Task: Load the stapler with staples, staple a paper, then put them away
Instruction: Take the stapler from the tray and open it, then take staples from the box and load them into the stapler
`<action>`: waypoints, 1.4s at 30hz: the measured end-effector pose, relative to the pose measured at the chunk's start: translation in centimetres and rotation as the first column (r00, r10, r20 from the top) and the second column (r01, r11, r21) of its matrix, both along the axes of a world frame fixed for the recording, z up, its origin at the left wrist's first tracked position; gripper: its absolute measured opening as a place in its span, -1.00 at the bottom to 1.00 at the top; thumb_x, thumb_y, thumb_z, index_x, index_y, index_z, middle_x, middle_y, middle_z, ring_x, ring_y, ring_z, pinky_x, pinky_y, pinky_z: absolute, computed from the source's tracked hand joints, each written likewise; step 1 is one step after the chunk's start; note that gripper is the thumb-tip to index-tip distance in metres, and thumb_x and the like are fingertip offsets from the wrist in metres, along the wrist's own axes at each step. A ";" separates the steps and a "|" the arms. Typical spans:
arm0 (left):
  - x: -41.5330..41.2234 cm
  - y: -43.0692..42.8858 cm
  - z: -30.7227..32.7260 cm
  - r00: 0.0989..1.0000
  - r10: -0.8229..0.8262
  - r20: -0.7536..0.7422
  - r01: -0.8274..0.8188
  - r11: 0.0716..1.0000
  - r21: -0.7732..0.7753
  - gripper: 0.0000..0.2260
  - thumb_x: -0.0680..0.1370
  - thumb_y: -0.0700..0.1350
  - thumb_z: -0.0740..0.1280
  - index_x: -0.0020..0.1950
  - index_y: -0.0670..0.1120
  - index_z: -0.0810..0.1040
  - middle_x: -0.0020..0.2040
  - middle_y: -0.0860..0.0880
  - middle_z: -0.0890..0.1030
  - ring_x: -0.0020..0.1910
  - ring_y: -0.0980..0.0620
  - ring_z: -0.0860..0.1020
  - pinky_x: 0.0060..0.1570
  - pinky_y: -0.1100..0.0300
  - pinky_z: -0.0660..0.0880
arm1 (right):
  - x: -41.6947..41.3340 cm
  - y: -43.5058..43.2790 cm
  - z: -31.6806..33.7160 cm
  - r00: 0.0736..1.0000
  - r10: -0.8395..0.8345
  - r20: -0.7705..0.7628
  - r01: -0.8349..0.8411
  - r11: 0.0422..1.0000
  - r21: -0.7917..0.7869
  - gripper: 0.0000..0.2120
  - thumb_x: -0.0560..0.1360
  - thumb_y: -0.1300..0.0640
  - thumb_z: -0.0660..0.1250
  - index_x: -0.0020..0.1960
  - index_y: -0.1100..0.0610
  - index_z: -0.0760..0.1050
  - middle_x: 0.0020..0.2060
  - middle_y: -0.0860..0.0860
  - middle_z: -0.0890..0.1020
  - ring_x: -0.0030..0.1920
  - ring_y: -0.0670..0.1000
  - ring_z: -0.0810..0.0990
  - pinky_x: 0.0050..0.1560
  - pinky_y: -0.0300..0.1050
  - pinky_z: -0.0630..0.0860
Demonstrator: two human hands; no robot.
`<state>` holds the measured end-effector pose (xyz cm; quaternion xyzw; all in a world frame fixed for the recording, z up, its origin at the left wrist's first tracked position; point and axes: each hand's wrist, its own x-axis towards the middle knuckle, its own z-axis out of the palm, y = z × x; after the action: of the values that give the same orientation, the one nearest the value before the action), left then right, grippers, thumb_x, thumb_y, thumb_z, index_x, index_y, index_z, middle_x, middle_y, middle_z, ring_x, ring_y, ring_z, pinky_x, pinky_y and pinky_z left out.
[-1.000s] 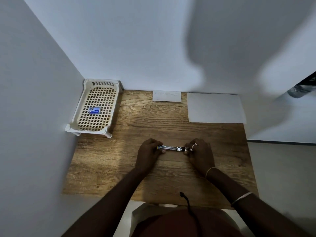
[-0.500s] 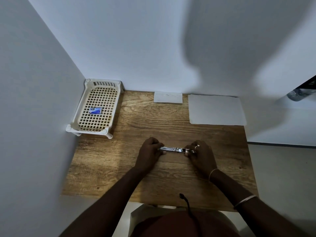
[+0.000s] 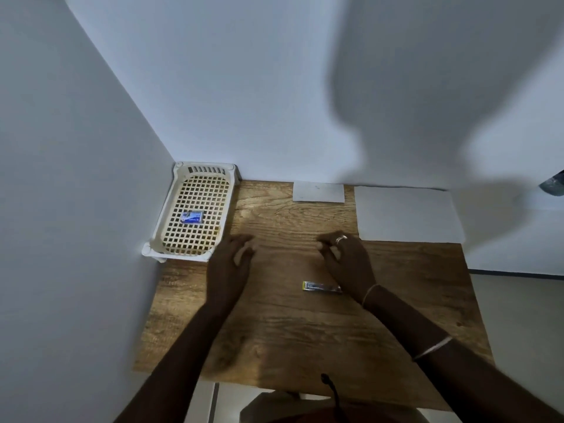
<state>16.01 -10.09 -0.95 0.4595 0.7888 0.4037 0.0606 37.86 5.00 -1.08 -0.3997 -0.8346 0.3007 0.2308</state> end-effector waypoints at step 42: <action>-10.9 -0.4 1.7 0.837 0.216 0.502 -0.258 0.966 0.013 -0.63 0.51 -0.19 0.54 0.29 -0.04 0.62 0.12 0.02 0.71 0.08 0.10 0.69 0.08 -0.03 0.68 | -20.2 -2.7 2.2 0.977 0.180 -0.112 -0.180 0.984 0.010 -0.54 0.46 0.00 0.46 0.33 0.02 0.51 0.07 0.00 0.68 0.05 -0.02 0.61 0.03 -0.01 0.60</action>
<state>5.16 -10.47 0.73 0.2410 0.7804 0.5439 0.1925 17.67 2.31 1.15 -0.3049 -0.8530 0.3424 0.2494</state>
